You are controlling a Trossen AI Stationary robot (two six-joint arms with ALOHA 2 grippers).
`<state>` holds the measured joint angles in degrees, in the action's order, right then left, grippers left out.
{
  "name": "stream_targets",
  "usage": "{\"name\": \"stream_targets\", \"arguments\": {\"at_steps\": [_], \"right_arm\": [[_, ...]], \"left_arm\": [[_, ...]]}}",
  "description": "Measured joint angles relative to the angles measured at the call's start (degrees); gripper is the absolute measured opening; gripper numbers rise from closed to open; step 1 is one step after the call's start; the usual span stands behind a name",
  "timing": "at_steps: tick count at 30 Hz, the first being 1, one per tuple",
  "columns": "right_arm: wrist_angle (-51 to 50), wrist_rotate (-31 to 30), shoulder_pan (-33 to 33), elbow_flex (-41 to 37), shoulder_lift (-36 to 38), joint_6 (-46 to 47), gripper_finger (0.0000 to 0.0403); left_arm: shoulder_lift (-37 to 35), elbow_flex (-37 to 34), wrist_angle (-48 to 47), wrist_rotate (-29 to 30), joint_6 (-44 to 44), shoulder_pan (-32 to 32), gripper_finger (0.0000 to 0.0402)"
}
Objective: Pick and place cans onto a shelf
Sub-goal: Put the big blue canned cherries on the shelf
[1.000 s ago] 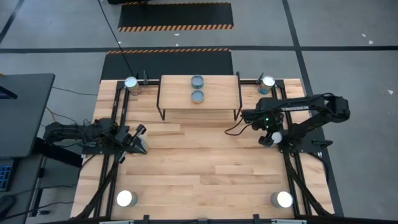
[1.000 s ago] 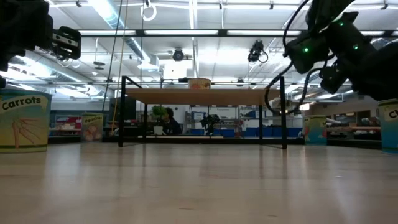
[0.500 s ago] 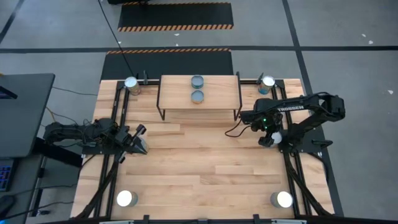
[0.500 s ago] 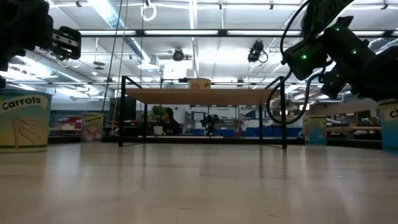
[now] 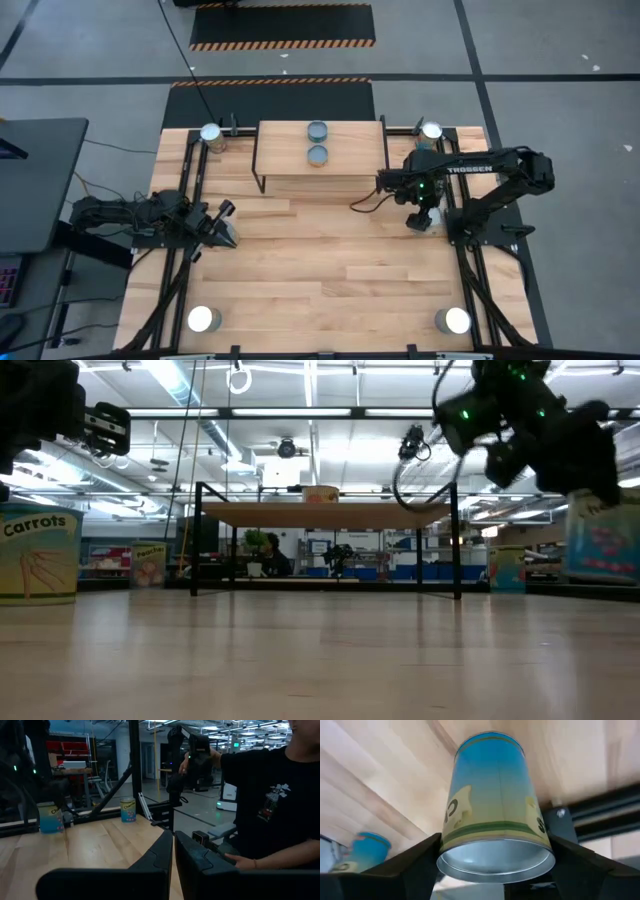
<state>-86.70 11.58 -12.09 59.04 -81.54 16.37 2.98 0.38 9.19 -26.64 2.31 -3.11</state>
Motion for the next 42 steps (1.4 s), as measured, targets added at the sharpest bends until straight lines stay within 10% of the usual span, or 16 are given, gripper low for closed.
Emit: {"name": "stream_targets", "arguments": {"at_steps": [25, 42], "right_arm": [[-3.29, -7.94, 2.48, 54.29, -18.0, -17.08, 0.0332], [-3.34, -15.11, -3.12, 57.25, -14.68, -22.12, 0.0332]], "left_arm": [[0.0, 0.0, 0.0, 0.0, 0.02, 0.0, 0.0027], [0.0, 0.0, 0.0, -0.01, 0.01, -0.02, 0.0027]]}}
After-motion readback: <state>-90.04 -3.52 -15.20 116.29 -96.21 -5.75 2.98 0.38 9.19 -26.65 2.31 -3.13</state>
